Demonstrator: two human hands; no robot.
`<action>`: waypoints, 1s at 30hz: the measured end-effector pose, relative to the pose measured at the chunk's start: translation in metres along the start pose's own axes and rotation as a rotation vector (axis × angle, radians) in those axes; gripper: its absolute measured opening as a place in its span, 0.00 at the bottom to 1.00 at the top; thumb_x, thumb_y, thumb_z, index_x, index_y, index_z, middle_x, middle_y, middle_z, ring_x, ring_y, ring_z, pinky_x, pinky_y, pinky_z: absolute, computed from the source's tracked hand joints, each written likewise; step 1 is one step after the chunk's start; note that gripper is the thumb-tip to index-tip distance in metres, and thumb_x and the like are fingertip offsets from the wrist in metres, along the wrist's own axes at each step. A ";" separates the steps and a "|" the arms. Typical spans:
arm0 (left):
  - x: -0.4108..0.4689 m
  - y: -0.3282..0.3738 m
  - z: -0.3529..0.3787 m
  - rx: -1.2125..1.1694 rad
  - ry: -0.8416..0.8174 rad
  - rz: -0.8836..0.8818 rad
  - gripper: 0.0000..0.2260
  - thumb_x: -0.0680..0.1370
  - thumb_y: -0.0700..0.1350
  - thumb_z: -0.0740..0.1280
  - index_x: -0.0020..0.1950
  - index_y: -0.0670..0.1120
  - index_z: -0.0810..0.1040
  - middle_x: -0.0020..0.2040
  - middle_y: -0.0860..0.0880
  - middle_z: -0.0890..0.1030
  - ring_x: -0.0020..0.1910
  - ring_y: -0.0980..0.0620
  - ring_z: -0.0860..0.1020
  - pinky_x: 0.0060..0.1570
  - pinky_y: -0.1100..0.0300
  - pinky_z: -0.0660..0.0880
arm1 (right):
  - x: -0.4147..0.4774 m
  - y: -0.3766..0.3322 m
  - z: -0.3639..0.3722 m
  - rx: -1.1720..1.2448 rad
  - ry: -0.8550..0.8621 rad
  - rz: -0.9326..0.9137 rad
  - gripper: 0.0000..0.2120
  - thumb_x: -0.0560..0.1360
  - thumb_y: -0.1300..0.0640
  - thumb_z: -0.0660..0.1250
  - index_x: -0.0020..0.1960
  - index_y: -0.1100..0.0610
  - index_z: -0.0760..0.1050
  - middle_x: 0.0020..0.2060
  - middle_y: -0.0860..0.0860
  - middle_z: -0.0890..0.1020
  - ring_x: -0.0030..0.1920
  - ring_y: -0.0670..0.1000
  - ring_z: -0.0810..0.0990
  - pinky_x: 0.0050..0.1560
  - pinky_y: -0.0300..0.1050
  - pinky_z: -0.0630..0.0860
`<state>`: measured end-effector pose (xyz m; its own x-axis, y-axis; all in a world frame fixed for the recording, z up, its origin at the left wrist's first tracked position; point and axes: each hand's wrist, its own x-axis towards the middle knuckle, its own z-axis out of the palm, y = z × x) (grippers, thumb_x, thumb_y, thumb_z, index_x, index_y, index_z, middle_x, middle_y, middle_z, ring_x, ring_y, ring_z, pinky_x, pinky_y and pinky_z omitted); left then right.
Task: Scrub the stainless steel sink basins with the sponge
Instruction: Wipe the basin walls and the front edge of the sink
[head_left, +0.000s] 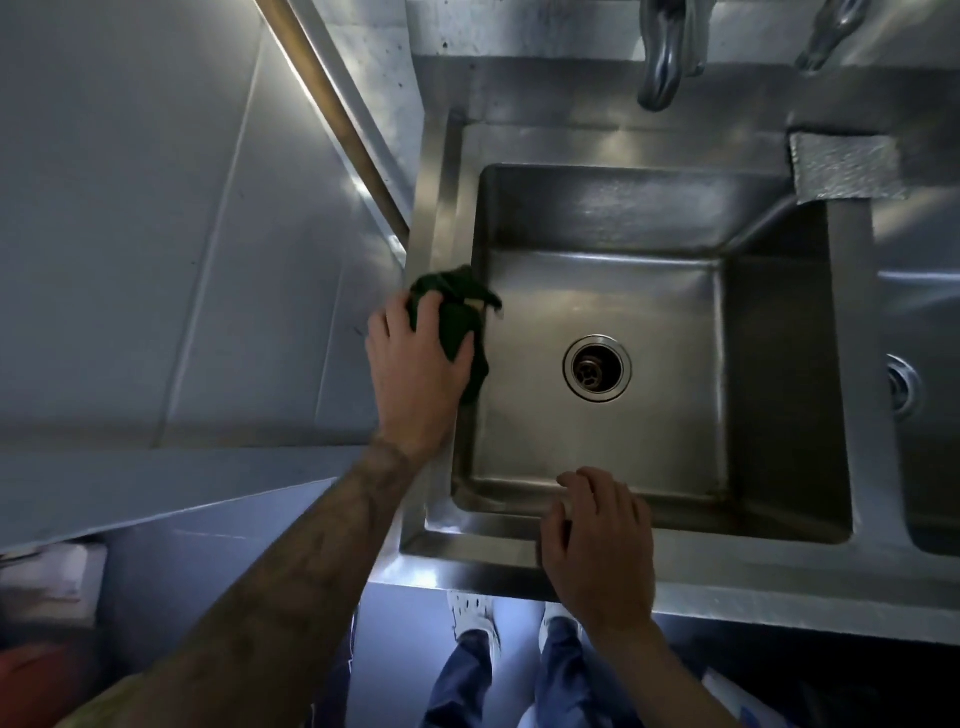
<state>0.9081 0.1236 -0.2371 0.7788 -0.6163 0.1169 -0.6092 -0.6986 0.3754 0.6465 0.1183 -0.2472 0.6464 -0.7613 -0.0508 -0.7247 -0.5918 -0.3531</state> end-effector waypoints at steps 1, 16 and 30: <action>0.020 0.004 0.003 -0.003 -0.002 -0.004 0.24 0.78 0.54 0.74 0.70 0.46 0.75 0.69 0.40 0.74 0.66 0.39 0.72 0.65 0.45 0.73 | 0.000 0.000 0.001 0.003 -0.006 0.007 0.12 0.78 0.54 0.63 0.57 0.56 0.79 0.55 0.53 0.81 0.54 0.56 0.79 0.57 0.53 0.75; 0.171 0.029 0.017 0.061 -0.076 0.097 0.30 0.80 0.59 0.68 0.77 0.45 0.68 0.73 0.41 0.70 0.72 0.40 0.69 0.71 0.47 0.70 | -0.002 0.001 0.005 0.012 0.001 0.007 0.14 0.77 0.53 0.62 0.59 0.57 0.78 0.56 0.54 0.81 0.55 0.55 0.80 0.56 0.54 0.78; -0.021 -0.012 -0.042 0.056 -0.270 0.099 0.31 0.79 0.61 0.70 0.77 0.48 0.70 0.73 0.40 0.70 0.69 0.39 0.70 0.69 0.44 0.71 | 0.000 -0.003 -0.003 0.007 0.045 -0.023 0.15 0.77 0.51 0.61 0.59 0.55 0.79 0.57 0.55 0.79 0.57 0.58 0.77 0.56 0.54 0.72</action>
<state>0.9056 0.1601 -0.2055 0.6519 -0.7515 -0.1011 -0.6933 -0.6448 0.3217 0.6473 0.1194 -0.2434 0.6515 -0.7586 -0.0006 -0.7077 -0.6075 -0.3607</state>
